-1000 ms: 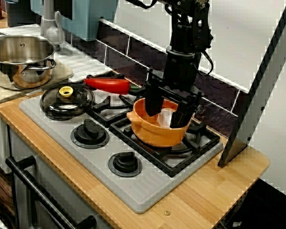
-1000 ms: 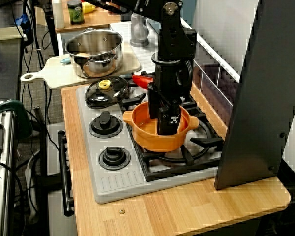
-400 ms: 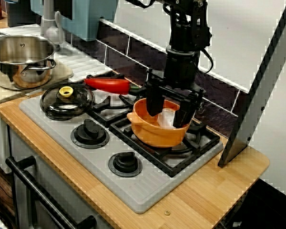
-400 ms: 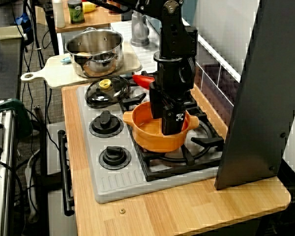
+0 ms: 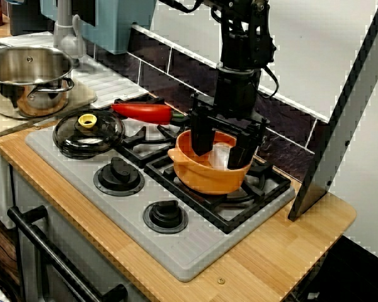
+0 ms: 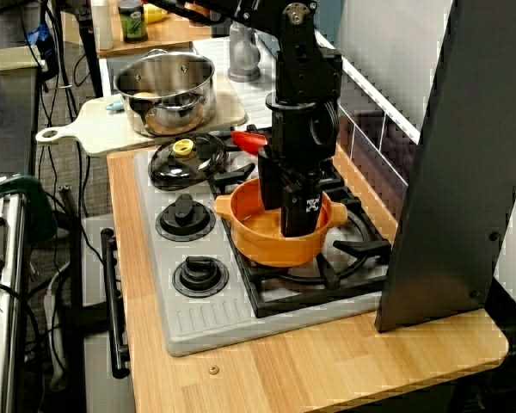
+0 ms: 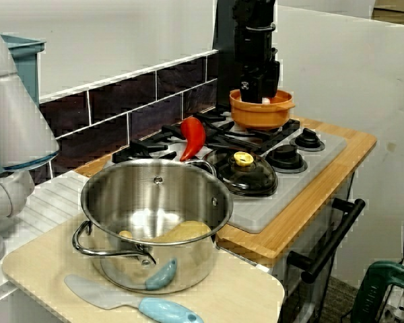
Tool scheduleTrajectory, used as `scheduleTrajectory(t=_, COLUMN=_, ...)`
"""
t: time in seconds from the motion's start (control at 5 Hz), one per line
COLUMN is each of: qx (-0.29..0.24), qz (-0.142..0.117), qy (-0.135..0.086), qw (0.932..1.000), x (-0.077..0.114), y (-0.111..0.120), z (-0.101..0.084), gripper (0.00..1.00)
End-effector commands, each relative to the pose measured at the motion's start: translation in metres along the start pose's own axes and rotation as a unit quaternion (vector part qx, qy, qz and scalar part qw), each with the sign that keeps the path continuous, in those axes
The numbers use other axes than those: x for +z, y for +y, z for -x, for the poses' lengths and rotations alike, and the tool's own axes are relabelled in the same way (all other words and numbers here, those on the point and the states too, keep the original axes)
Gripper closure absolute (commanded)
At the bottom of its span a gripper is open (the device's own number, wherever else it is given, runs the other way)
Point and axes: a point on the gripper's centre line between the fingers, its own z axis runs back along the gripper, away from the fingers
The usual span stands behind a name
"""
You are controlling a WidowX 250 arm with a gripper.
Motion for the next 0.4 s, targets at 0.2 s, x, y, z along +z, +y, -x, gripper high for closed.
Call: scheduleTrajectory(t=0.2, qx=0.101, qz=0.051, qy=-0.022, qw=0.9934, x=0.0123, y=0.0072, z=-0.0067, gripper=0.0)
